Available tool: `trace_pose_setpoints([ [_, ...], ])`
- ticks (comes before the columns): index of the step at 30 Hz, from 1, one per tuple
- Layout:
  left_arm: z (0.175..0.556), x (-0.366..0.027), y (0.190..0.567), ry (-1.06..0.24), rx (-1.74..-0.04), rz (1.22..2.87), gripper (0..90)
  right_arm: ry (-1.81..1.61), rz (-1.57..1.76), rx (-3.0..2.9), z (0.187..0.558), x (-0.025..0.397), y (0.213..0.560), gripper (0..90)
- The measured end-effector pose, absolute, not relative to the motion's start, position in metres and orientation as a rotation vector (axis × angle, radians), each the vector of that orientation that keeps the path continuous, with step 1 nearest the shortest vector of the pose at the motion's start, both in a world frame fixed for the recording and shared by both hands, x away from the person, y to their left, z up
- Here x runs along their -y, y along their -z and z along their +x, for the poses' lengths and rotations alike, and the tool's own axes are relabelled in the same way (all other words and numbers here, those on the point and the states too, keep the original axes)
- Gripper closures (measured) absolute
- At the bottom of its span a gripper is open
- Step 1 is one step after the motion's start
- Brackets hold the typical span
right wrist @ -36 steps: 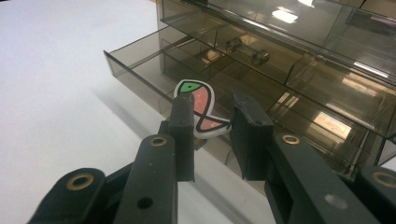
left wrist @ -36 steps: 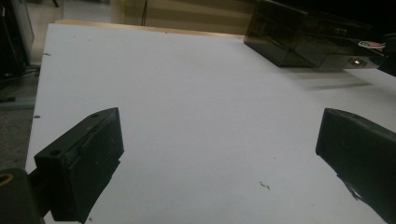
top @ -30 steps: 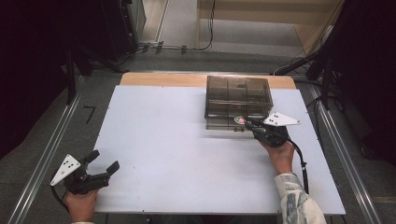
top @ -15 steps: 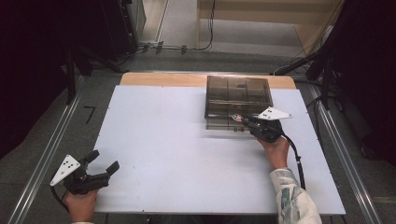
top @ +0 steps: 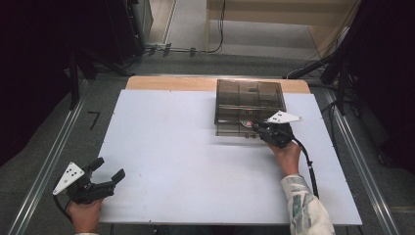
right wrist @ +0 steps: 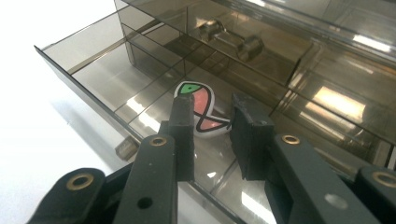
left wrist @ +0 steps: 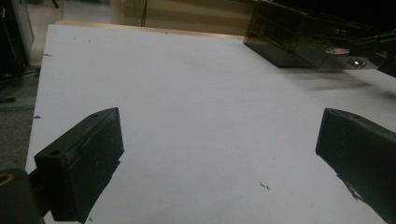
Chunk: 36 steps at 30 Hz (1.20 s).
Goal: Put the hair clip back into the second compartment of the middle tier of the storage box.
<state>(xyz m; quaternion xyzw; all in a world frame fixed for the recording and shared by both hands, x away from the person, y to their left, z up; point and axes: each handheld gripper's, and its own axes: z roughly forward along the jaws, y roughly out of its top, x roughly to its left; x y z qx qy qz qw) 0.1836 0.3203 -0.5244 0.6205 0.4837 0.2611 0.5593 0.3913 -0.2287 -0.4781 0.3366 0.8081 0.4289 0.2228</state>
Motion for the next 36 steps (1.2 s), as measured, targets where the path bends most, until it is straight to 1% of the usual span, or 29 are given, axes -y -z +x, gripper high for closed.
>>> trace_pose_setpoints([
  [20, 0.1833, -0.3203, 0.5243, -0.617, -1.140, 1.462, 1.3, -1.142, 0.940, -2.258, 0.3976, 0.2213, 0.4761, 67.7],
  [24, 0.1833, -0.3202, 0.5243, -0.617, -1.141, 1.462, 1.3, -1.140, 0.946, -2.257, 0.3975, 0.2202, 0.4757, 64.9],
  [36, 0.1831, -0.3201, 0.5243, -0.617, -1.141, 1.460, 1.3, -1.165, 0.939, -2.248, 0.3951, 0.2219, 0.4726, 64.9],
])
